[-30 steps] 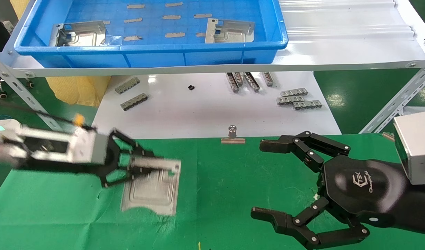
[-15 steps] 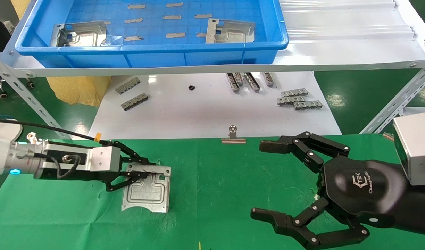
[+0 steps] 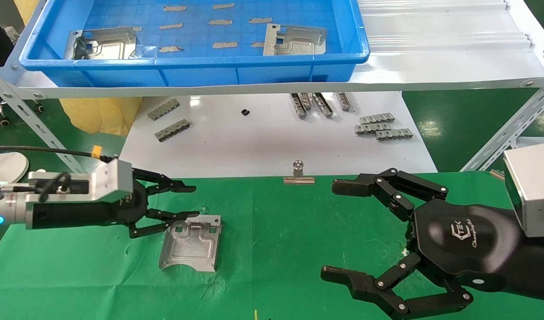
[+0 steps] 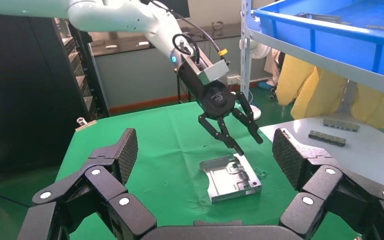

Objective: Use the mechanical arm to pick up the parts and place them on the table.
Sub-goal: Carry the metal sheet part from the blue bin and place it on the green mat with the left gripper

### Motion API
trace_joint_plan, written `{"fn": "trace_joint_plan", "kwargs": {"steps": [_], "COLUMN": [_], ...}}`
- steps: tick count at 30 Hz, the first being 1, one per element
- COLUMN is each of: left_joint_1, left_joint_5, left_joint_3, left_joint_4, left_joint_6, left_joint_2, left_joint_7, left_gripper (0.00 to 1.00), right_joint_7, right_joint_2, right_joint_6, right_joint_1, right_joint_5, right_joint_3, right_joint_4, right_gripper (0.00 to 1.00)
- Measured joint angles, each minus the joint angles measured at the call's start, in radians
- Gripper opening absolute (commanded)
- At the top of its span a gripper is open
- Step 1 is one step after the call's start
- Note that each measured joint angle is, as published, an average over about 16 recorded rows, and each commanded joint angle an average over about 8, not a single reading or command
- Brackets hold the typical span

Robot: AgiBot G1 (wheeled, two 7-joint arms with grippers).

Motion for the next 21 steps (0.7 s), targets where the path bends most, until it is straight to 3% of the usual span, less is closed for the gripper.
{"fn": "trace_joint_plan", "kwargs": {"steps": [11,21], "left_joint_1": [0.028,0.075], "left_joint_5": [-0.051,-0.078], "left_joint_3": [-0.035,-0.064], "left_joint_4": [0.021,-0.087], "left_joint_6": [0.023,0.014], "left_joint_2": [-0.017,-0.045], "left_joint_7": [-0.06,-0.119], "left_gripper": [1.0,1.0], "right_joint_7": [0.0,0.0], "right_joint_2": [0.0,0.0], "right_joint_6": [0.0,0.0], "right_joint_1": [0.0,0.0], "right_joint_5": [0.0,0.0], "right_joint_3": [0.0,0.0], "right_joint_4": [0.0,0.0], "right_gripper": [1.0,1.0]}}
